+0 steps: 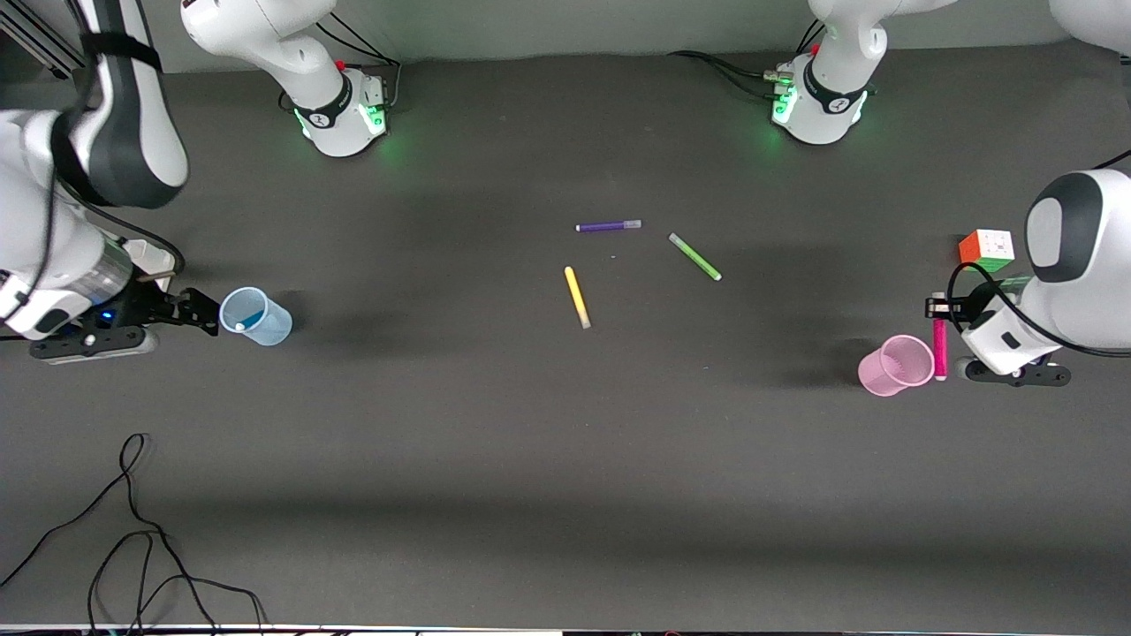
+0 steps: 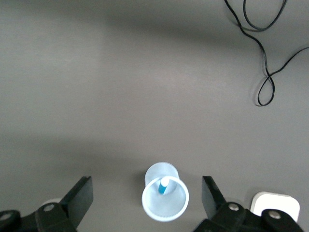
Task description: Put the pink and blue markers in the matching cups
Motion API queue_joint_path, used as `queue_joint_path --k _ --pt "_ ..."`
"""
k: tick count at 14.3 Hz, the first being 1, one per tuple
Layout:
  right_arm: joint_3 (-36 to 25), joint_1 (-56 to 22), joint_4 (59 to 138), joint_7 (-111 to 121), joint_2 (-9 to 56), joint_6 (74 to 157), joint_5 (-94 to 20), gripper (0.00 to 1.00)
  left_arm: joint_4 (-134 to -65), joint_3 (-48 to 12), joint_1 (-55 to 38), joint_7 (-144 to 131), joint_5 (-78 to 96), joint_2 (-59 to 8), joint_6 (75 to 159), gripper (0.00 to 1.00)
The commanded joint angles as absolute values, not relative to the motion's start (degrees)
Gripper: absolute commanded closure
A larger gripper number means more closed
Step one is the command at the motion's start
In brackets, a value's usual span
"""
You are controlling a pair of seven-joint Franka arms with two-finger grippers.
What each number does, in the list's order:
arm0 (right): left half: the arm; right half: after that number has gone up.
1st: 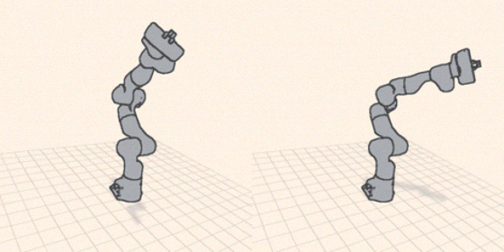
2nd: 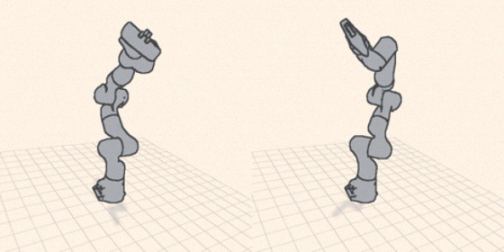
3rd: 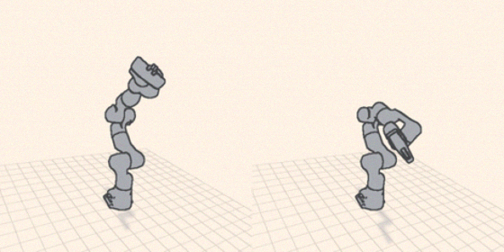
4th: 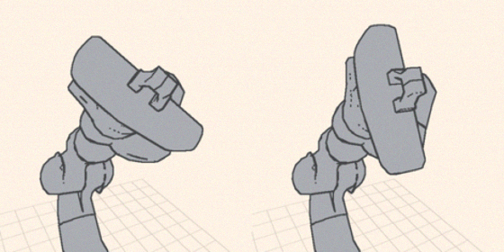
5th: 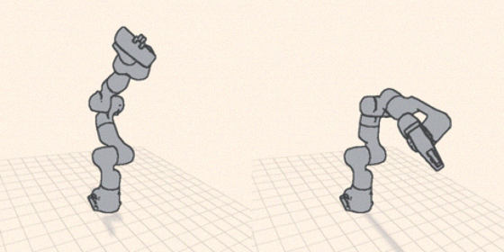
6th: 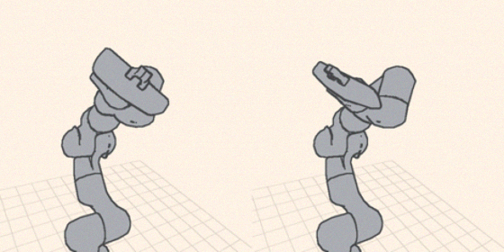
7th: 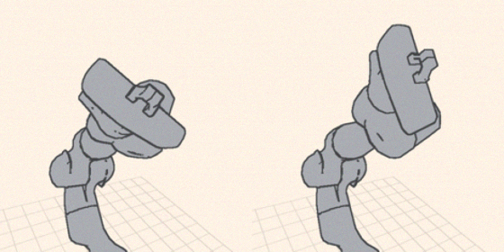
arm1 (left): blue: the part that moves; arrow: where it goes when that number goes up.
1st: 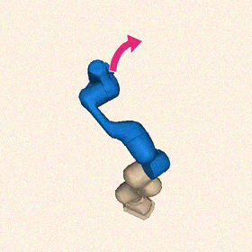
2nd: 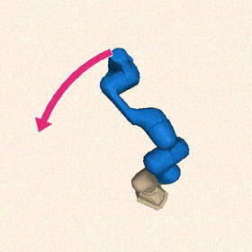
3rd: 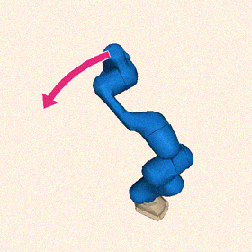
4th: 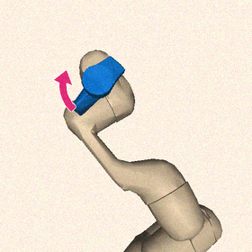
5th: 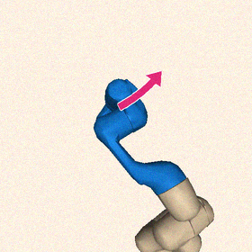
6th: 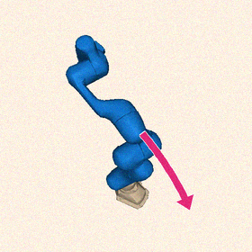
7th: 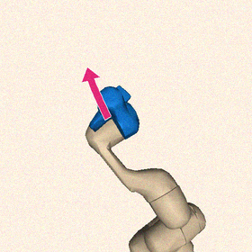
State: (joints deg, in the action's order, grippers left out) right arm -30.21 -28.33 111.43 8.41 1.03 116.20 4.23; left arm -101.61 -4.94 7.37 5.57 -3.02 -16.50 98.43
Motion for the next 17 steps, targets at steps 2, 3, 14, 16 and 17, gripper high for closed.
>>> queue_joint_path --k 2,3,14,16,17 --pt "-30.41 -30.50 102.32 4.32 -0.53 102.87 -0.51 0.00 -98.63 -5.54 6.94 5.80 -4.91 -22.65 94.94 1.00" --pt "-30.32 -30.59 100.30 3.18 -0.53 99.61 -1.14 0.00 -96.79 -5.54 6.86 5.71 -5.36 -24.42 93.18 1.00" --pt "-10.20 -14.34 97.65 -1.14 -5.19 91.14 -1.41 0.00 -91.49 -5.54 5.98 5.19 -9.84 -32.34 87.63 1.00" --pt "-8.80 -11.44 98.00 -1.06 -4.31 92.72 -1.76 0.00 -91.23 -5.71 5.98 5.19 -11.33 -33.13 87.54 0.95" --pt "-6.44 -9.77 97.56 -1.14 -3.70 92.90 -1.24 0.00 -90.88 -5.71 5.98 5.36 -11.42 -33.48 87.54 0.67"
